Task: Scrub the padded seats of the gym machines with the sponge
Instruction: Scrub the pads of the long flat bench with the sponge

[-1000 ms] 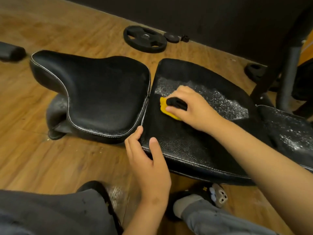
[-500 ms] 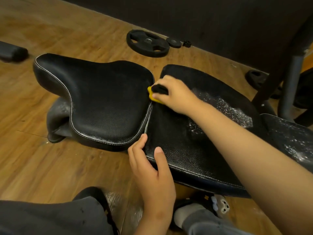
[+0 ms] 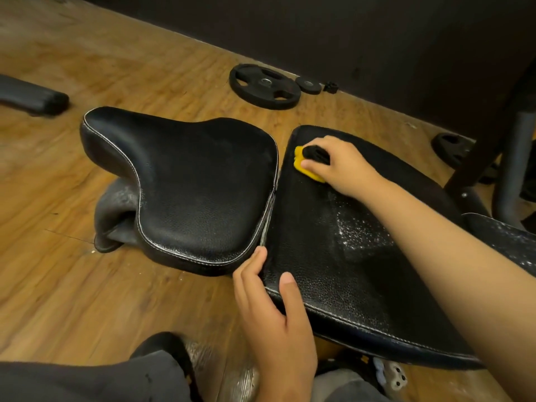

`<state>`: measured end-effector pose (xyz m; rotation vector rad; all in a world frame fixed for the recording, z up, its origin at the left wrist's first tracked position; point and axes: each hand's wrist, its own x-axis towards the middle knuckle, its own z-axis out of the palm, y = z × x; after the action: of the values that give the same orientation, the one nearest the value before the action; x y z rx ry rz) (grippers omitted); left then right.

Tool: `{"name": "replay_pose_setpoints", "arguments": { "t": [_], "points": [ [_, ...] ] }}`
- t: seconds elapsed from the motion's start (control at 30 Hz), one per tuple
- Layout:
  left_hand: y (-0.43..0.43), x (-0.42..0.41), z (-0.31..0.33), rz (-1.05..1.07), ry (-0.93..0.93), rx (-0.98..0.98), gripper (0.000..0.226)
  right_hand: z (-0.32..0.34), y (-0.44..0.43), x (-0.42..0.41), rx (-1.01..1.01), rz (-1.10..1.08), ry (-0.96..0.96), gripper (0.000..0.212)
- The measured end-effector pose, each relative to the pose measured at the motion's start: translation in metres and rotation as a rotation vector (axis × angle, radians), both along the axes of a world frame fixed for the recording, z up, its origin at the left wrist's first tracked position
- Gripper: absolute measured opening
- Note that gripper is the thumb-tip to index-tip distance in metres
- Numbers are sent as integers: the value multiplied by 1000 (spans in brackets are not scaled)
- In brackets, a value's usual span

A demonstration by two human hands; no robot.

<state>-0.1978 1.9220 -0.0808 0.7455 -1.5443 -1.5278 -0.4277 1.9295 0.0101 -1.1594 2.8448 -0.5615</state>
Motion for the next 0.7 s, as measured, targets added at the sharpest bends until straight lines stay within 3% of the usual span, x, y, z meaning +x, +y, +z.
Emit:
{"name": "replay_pose_setpoints", "arguments": {
  "t": [0.2,0.4,0.57,0.7],
  "points": [
    [1,-1,0,-2,8,19,34,4,-37,-33,50,-151,62,33],
    [1,-2,-1,18,19,-5,34,-3,-48,-4,161,64,41,28],
    [2,-2,-1,17,22,3,33,-6,-45,-2,-52,-14,-86,26],
    [3,-3,-1,28,31,-3,34,-5,-55,5,-49,33,-115,28]
  ]
}}
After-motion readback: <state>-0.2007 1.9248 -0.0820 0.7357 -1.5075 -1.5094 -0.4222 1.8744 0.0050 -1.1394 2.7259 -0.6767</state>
